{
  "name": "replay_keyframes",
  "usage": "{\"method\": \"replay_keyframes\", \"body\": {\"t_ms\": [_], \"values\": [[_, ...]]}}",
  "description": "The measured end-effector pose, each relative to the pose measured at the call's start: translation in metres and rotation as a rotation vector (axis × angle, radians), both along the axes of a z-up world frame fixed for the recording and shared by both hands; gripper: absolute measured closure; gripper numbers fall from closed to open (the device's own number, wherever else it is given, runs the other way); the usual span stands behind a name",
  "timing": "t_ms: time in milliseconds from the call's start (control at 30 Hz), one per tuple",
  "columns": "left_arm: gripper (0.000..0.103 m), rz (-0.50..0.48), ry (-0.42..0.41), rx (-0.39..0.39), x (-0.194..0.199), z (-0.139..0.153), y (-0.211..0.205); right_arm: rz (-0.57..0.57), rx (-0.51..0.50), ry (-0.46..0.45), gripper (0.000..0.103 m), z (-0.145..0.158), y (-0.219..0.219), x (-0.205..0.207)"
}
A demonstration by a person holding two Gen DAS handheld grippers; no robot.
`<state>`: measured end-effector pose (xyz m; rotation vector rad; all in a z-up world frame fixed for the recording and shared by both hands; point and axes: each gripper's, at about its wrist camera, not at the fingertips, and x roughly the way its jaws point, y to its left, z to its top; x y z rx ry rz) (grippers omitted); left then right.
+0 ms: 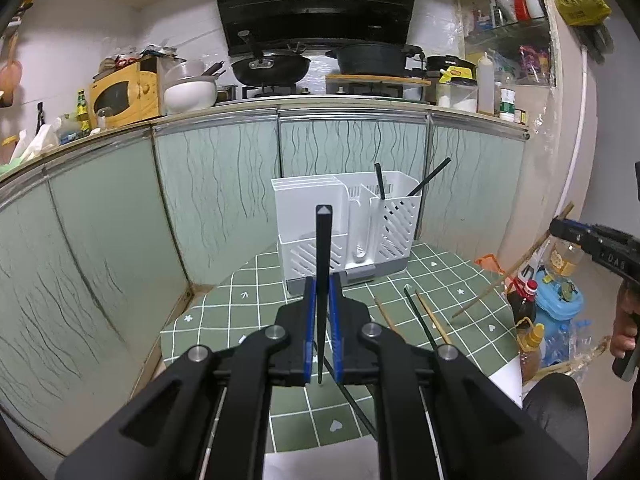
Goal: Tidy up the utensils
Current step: 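Lift the black chopstick in the left tool toward the holder while the right tool carries the wooden one, then lower the black chopstick into the holder and open the left tool while the right tool releases the wooden one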
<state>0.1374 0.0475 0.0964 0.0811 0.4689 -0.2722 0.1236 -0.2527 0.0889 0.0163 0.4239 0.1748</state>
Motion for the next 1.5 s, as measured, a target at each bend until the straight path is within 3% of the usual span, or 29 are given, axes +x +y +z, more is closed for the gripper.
{"method": "replay_keyframes", "body": {"t_ms": [367,500,800,1067,1300,1500], "values": [[0.095,-0.054,-0.047,-0.019,0.032,0.034,-0.025,0.047,0.015,-0.016,0.097,0.042,0.001,0.025],[0.095,-0.067,-0.046,-0.066,0.052,0.053,-0.036,0.055,0.008,-0.026,0.097,0.058,0.003,0.037],[0.095,-0.135,-0.069,-0.076,0.096,0.096,-0.079,0.068,-0.017,-0.037,0.097,0.094,0.003,0.078],[0.095,-0.175,-0.057,-0.113,0.138,0.116,-0.106,0.095,-0.029,-0.071,0.097,0.128,0.002,0.120],[0.095,-0.177,-0.064,-0.127,0.175,0.125,-0.117,0.103,-0.029,-0.064,0.097,0.136,-0.002,0.160],[0.095,-0.169,-0.055,-0.119,0.206,0.110,-0.121,0.112,-0.027,-0.033,0.097,0.121,-0.003,0.187]]}}
